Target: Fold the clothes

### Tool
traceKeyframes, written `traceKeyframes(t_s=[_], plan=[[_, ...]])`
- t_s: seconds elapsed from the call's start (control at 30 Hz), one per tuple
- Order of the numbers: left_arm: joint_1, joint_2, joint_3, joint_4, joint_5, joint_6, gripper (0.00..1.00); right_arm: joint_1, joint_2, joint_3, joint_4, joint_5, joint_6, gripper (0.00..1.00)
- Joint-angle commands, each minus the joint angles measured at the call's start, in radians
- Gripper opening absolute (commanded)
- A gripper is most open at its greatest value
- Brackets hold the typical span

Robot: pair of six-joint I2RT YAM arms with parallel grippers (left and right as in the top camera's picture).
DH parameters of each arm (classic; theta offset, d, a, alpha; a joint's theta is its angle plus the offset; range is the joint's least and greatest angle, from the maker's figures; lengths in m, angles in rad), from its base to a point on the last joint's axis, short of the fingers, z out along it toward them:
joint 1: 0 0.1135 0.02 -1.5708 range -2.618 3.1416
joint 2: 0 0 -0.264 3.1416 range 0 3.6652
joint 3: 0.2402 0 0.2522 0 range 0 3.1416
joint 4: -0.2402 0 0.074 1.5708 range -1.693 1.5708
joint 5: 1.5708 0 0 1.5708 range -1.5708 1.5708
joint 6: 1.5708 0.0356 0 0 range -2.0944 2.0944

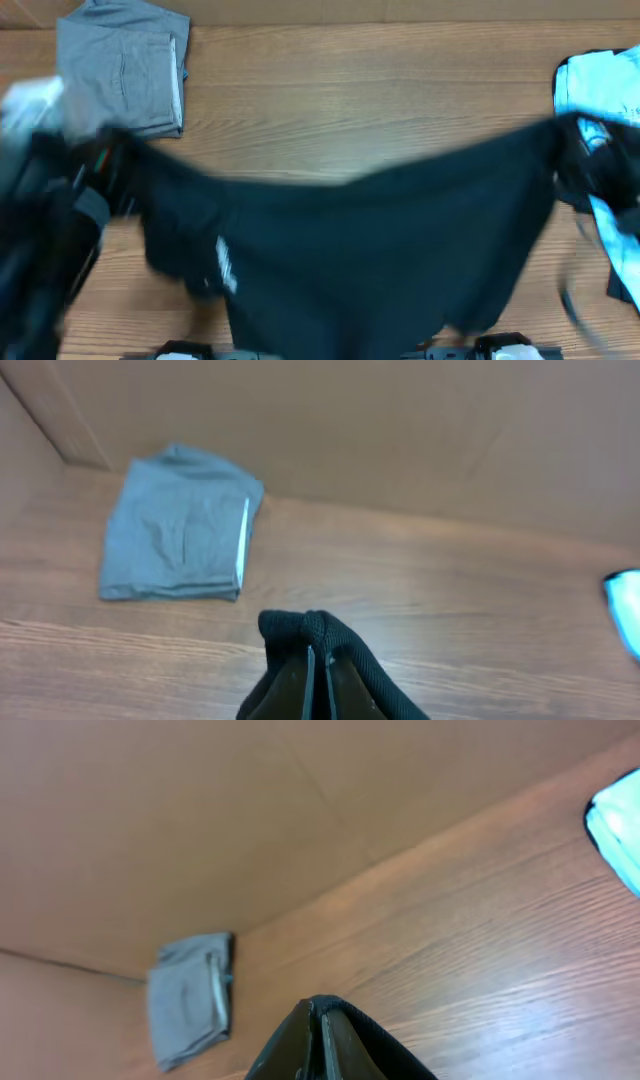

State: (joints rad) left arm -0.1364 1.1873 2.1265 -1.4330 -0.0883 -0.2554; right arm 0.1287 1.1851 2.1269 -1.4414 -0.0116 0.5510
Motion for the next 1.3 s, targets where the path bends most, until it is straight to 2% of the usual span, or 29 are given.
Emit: traceKeyframes(t_s=[0.0,0.13,0.23,0.47,0.63,0.73,0.83,1.0,1.07,1.27], plan=[[-0.001,0.216,-0.013,0.119,-0.041,0.025,0.04,0.000,0.187,0.000,0.097,0.024,-0.047,0.04],[0.000,0.395,0.034,0.275,-0.053,0.041,0.04,0.000,0.325,0.009,0.249,-0.091,-0.095,0.04],[0.003,0.476,0.171,0.259,-0.057,0.061,0.04,-0.016,0.369,0.079,0.270,-0.126,-0.111,0.04],[0.051,0.462,0.545,0.126,-0.067,0.102,0.04,-0.188,0.358,0.426,0.087,-0.139,-0.145,0.04],[0.072,0.437,0.584,-0.016,-0.024,0.098,0.04,-0.236,0.363,0.472,-0.084,-0.159,-0.167,0.04],[0.071,0.485,0.528,-0.087,0.026,0.090,0.04,-0.235,0.390,0.393,-0.141,-0.167,-0.166,0.04],[0.071,0.566,0.417,-0.140,0.070,0.067,0.04,-0.235,0.412,0.234,-0.139,-0.170,-0.166,0.04],[0.071,0.714,0.169,-0.127,0.148,0.068,0.04,-0.235,0.414,-0.135,-0.026,-0.178,-0.166,0.04],[0.071,0.787,0.001,-0.101,0.169,0.068,0.04,-0.235,0.410,-0.364,0.057,-0.190,-0.166,0.04],[0.064,0.777,-0.207,-0.123,0.246,0.076,0.04,-0.235,0.361,-0.636,0.129,-0.216,-0.158,0.04]])
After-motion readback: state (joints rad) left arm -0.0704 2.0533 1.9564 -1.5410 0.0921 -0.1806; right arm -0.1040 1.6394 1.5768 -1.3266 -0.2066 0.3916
